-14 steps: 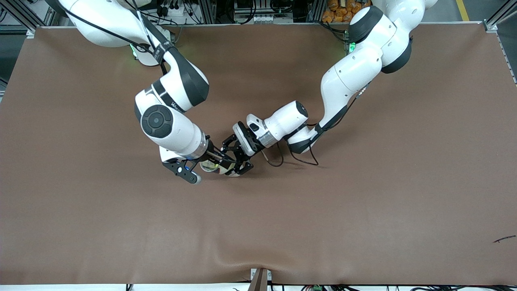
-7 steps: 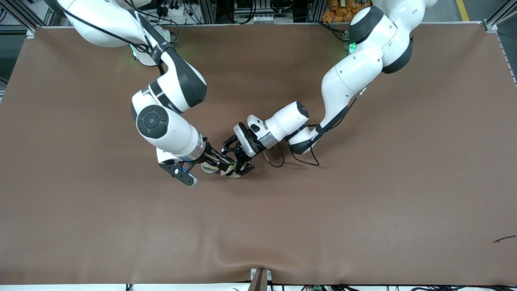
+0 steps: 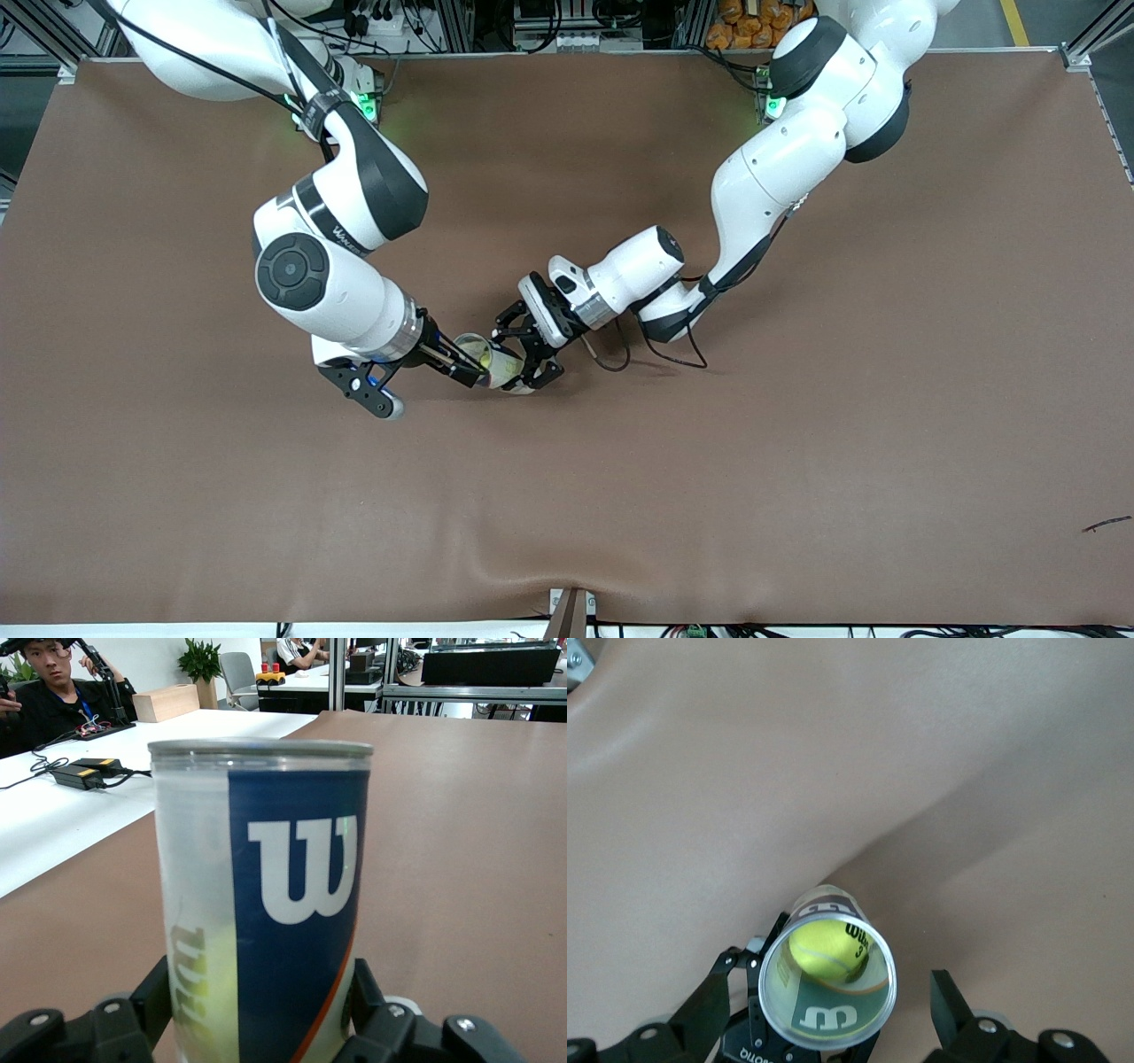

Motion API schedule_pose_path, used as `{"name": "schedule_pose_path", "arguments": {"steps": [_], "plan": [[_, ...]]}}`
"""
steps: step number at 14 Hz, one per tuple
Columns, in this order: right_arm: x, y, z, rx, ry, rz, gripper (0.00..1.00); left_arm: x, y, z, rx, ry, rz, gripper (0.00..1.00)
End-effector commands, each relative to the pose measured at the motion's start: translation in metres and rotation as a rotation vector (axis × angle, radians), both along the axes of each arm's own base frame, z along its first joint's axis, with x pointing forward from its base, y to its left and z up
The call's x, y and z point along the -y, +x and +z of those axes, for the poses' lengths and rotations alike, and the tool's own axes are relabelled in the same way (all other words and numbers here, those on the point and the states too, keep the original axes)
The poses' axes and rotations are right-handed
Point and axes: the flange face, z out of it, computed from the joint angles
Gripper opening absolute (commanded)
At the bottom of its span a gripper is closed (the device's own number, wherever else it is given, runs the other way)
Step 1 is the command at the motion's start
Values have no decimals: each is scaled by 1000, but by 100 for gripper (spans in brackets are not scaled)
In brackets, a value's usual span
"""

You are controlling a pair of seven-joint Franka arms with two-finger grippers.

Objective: Insert tennis ball vertically with right arm
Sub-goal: 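Push the second ball into the can and open the right gripper, then set the can upright on the table with the left gripper while the right gripper withdraws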

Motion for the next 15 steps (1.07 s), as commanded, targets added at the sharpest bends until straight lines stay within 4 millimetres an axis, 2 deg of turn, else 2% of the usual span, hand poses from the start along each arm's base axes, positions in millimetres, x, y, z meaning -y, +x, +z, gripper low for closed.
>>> {"name": "schedule_pose_path", "arguments": {"steps": [1,3,5,7,8,9,12,15], "plan": [[-12,-9,7,3,-13,29,100,-11,0,-1,7,-5,-17,82],[-7,-7,9,20,-29,59,100,-17,1,-5,17,7,-30,82],[2,-8,5,9,-96,153,100,-20,0,-7,13,11,-33,83],[13,-7,10,30,-157,236,100,-20,-3,-7,5,5,-39,86],[22,-3,14,44,-168,272,100,-21,-2,-6,5,4,-37,96],[34,1,18,50,-169,296,100,-21,-1,-6,5,2,-36,100],[78,15,24,42,-177,393,100,-20,-5,-7,-9,0,-38,100],[138,29,22,25,-183,478,100,-25,-10,-10,-43,-2,-37,100]]}}
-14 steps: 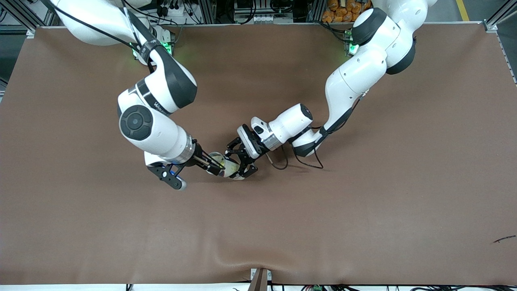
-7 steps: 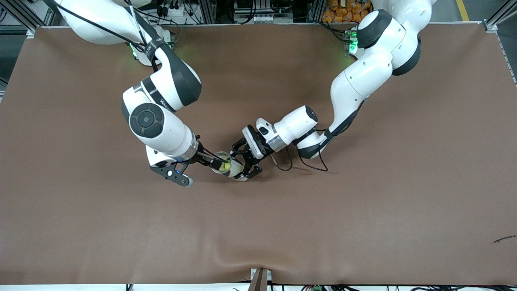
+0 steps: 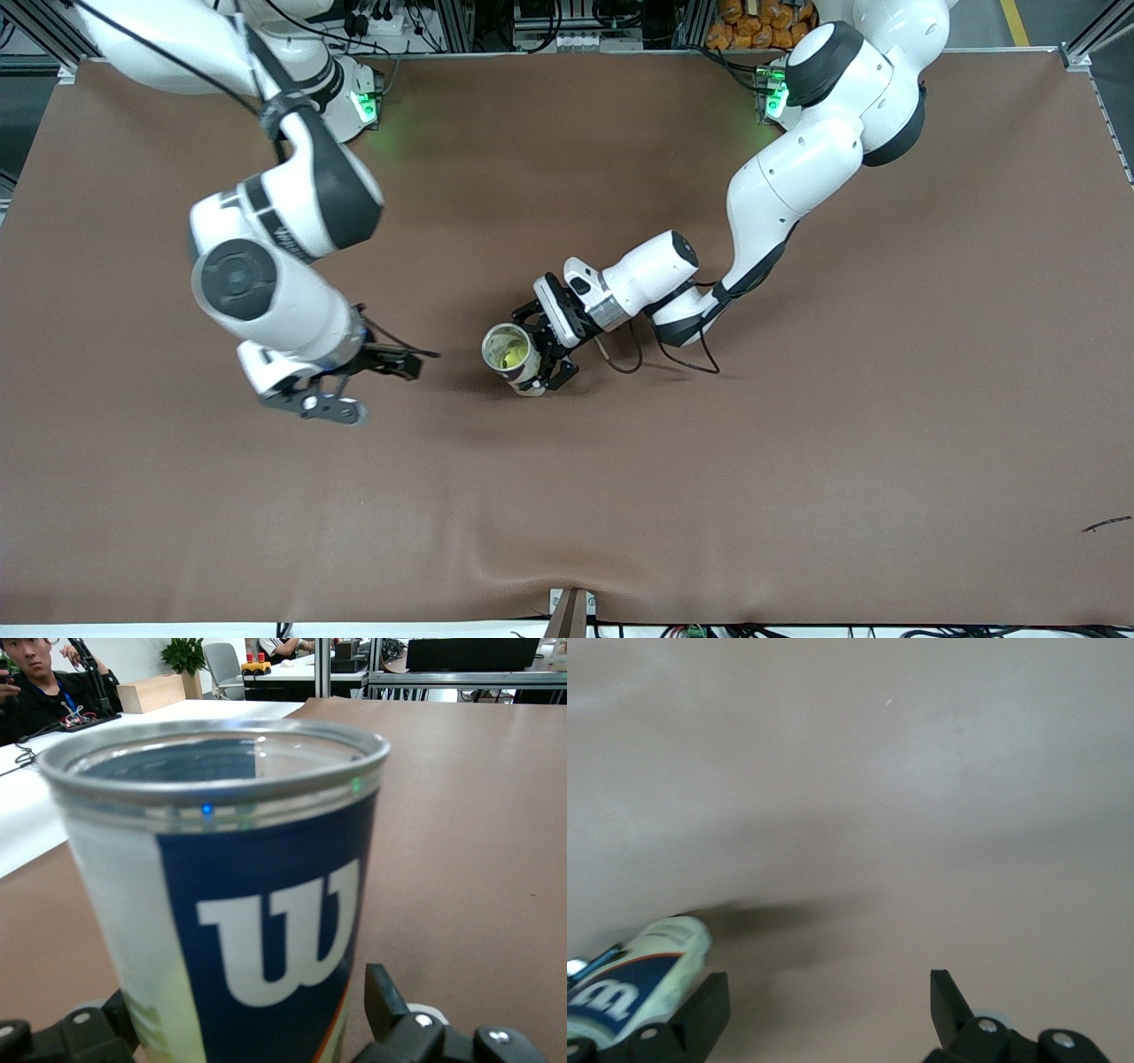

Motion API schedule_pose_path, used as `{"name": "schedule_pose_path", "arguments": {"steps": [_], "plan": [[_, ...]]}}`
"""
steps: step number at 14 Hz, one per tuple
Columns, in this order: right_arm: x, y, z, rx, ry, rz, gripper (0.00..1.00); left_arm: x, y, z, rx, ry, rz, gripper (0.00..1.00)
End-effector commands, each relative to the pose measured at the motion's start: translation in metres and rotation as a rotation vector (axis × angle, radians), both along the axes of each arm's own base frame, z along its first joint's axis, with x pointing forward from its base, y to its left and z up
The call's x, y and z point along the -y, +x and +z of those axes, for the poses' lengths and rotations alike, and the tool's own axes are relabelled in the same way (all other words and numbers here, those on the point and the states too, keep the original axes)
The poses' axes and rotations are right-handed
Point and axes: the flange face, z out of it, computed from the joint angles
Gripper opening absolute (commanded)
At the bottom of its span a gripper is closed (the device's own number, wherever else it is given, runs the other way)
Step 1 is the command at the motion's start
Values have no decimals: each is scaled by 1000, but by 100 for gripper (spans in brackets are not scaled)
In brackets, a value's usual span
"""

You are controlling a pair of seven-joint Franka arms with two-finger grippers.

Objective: Insert tennis ball vertically with right arm
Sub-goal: 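Set the can upright on the table with the left gripper while the right gripper withdraws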

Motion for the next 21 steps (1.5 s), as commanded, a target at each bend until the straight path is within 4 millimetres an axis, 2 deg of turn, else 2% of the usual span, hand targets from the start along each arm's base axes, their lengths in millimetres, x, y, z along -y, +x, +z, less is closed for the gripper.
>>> {"name": "schedule_pose_path", "arguments": {"steps": [1,5,9,11,13,14,15,18,21], "plan": [[55,6,8,-15,-21,92,100,-14,-5,0,-59,-25,5,100],[87,-9,28,-26,-46,194,100,-56,-10,-9,-136,-7,14,100],[128,-20,46,-30,-52,347,100,-62,-13,-15,-165,-5,20,100],[141,-23,56,-34,-50,394,100,-77,-13,-23,-193,4,35,100],[158,-28,68,-39,-54,438,100,-91,-8,-22,-223,23,58,100],[172,-33,77,-44,-72,452,100,-100,-2,-20,-248,48,78,100],[176,-41,83,-50,-85,451,100,-111,8,-16,-278,88,105,100],[210,-72,111,-35,11,333,100,-139,42,0,-370,222,201,100],[229,-100,141,-41,42,274,100,-153,85,19,-450,326,320,100]]}}
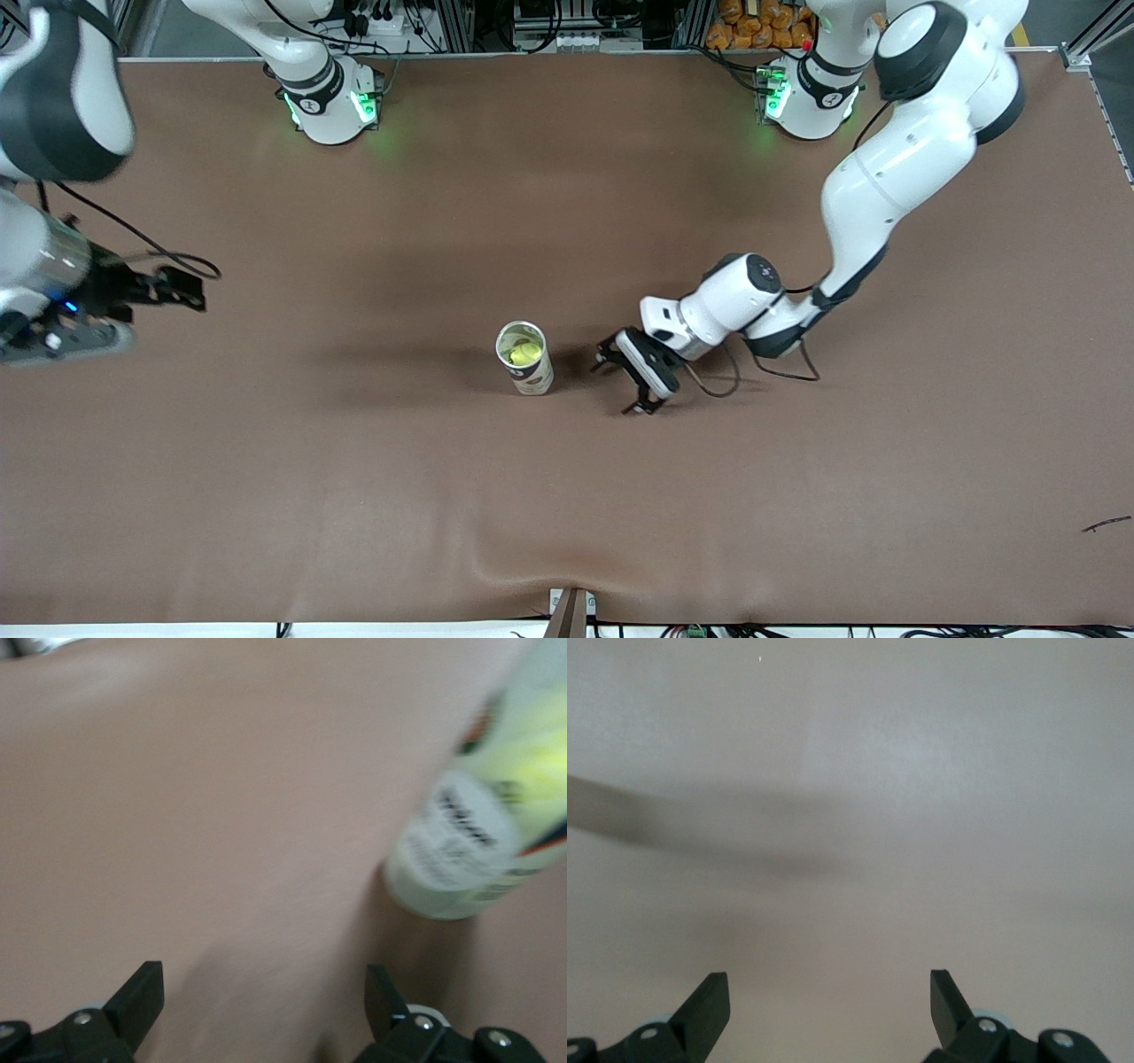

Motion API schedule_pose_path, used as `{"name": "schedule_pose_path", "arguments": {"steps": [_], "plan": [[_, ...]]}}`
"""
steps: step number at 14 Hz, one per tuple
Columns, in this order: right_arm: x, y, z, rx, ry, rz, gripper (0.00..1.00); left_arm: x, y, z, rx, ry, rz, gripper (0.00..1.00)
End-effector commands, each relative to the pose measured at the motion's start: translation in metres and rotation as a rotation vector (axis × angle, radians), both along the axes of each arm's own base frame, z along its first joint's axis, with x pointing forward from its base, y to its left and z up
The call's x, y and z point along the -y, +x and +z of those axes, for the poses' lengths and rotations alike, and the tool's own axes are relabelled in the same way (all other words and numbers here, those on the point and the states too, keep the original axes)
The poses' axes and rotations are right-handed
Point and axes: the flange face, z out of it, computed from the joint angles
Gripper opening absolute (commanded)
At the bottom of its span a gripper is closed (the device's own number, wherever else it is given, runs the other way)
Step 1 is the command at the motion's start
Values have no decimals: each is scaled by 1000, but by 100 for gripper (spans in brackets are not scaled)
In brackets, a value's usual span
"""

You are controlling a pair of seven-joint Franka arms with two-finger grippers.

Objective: Insert tennis ball vertically with right arm

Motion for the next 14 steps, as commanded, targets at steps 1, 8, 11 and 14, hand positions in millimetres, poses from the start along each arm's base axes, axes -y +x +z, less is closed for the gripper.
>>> {"name": "schedule_pose_path", "arguments": {"steps": [1,8,11,14], "plan": [[14,-40,31,1,47,-46,100,-9,34,29,-55,111,82,100],[23,-65,73,-23,61,-193,100,-93,106,125,-190,315,271,100],[26,-66,82,-14,37,-193,100,-132,119,174,-292,286,342,100],[26,-69,83,-33,16,-194,100,-148,108,234,-328,357,448,100]]}}
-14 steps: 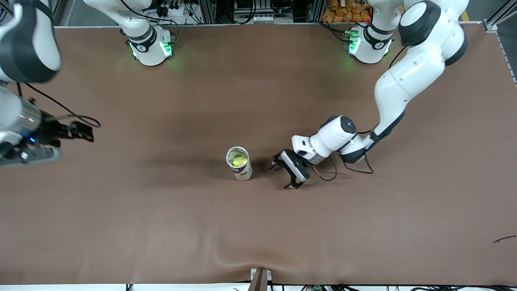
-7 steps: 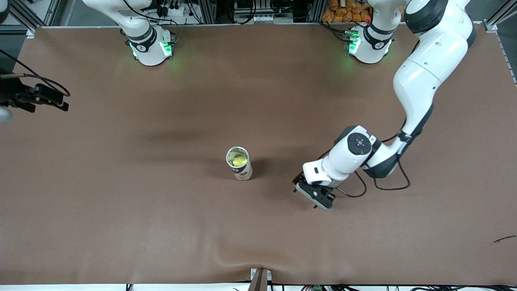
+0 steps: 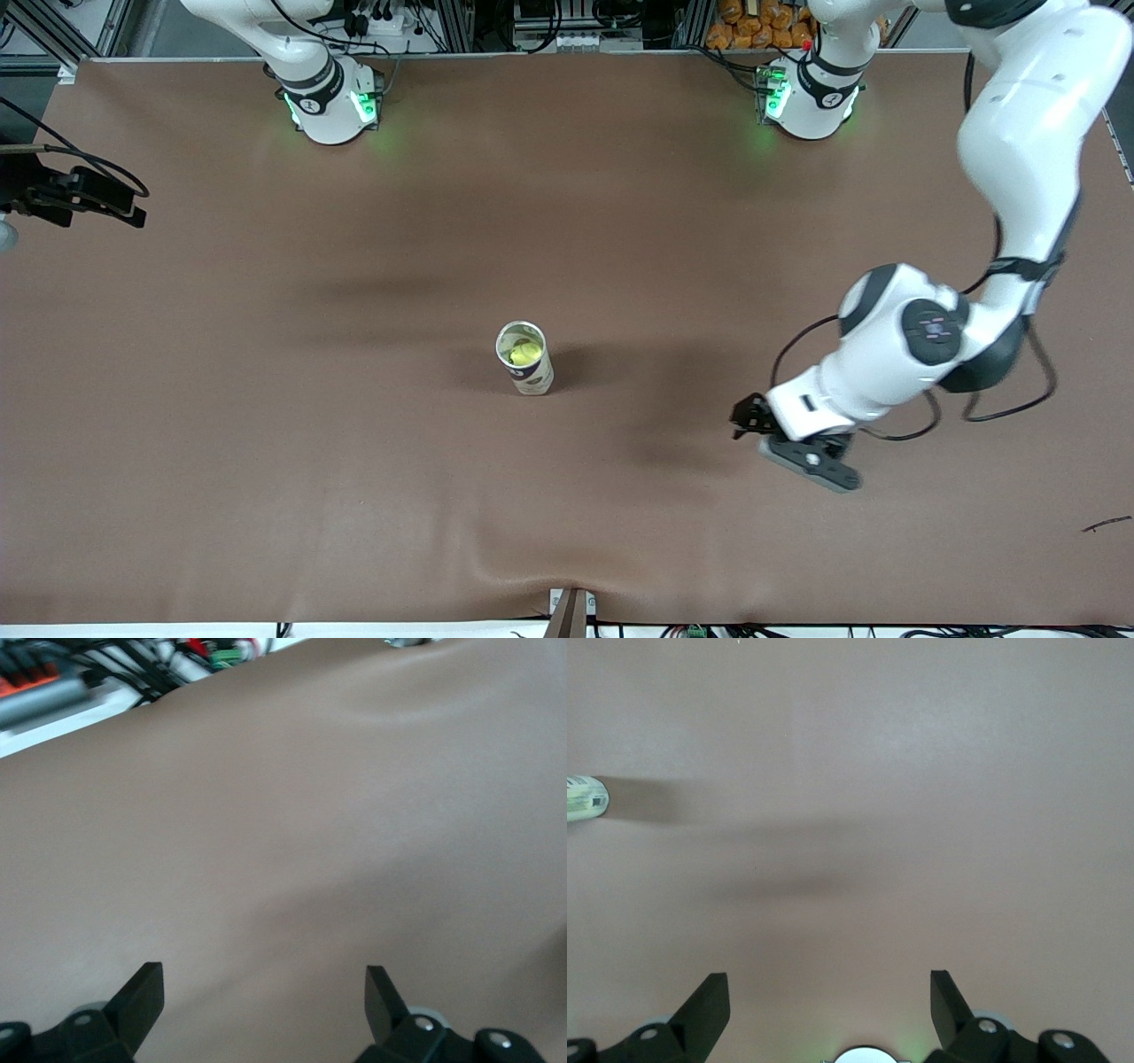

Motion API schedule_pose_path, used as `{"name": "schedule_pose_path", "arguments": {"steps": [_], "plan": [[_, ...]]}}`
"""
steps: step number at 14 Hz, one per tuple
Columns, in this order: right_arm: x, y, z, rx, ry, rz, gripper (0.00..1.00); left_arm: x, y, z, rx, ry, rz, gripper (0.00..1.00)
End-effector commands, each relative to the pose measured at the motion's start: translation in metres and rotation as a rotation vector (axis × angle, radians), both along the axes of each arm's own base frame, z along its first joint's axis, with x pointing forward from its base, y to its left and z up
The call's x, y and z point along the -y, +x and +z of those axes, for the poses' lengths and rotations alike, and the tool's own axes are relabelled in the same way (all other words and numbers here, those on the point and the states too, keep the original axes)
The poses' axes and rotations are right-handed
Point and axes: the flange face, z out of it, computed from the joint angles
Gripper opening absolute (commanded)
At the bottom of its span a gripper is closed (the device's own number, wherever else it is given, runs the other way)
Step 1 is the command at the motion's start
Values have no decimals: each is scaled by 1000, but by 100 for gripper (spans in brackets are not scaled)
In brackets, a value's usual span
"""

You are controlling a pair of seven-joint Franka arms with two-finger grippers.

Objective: Insert tennis ball vertically with right arm

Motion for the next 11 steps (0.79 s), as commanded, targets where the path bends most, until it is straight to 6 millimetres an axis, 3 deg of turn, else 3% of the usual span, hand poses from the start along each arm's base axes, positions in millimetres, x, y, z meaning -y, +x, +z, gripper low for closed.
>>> {"name": "schedule_pose_path", "arguments": {"steps": [1,7,9,11], "plan": [[-2,-6,9,-7,-23,-10,100,1,-22,70,-26,96,92,100],[3,7,16,24,-21,-23,100,-45,-69,171,-155,176,266,100],[9,7,16,26,-38,-31,100,-90,-78,199,-153,225,348,100],[13,9,16,29,-35,-42,100,-114,-94,230,-135,278,403,100]]}}
